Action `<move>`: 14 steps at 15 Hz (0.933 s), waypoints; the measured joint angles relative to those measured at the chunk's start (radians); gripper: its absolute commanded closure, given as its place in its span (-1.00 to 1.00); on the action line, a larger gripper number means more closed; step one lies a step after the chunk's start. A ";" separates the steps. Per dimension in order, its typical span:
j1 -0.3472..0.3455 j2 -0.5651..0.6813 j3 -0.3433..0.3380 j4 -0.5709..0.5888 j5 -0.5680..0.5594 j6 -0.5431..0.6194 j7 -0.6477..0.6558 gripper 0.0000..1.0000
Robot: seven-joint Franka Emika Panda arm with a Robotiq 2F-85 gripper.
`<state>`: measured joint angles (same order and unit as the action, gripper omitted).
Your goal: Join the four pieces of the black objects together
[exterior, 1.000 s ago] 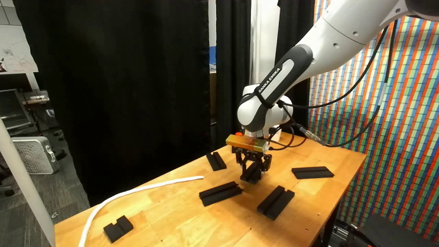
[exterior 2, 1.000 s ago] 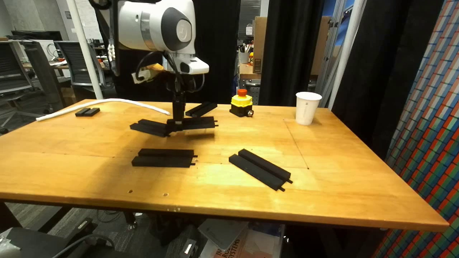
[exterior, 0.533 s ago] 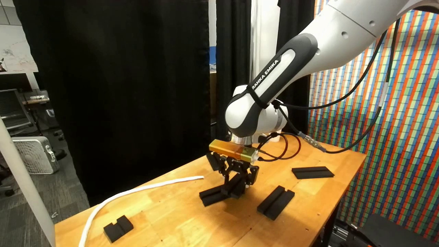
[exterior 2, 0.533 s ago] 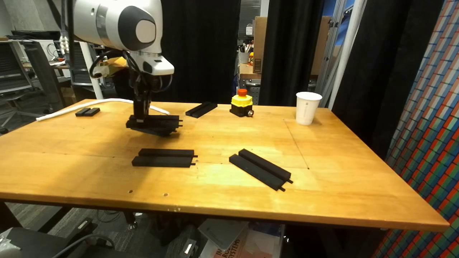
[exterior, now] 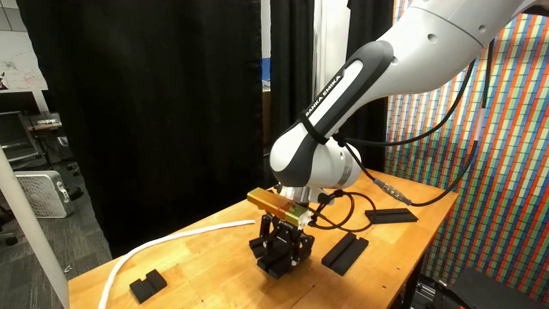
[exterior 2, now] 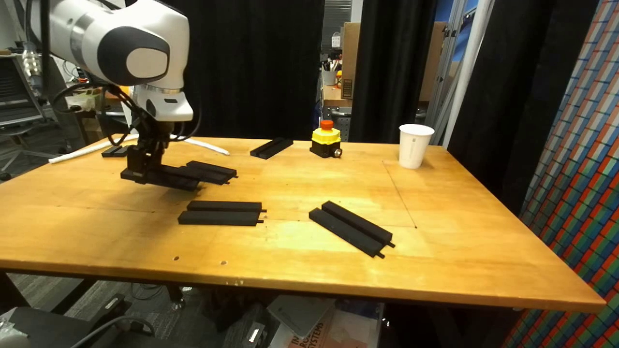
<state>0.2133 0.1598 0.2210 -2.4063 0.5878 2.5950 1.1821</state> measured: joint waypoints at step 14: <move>0.062 0.065 0.030 -0.076 0.141 0.216 0.105 -0.75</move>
<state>0.2750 0.2247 0.2514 -2.4824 0.7289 2.8108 1.2866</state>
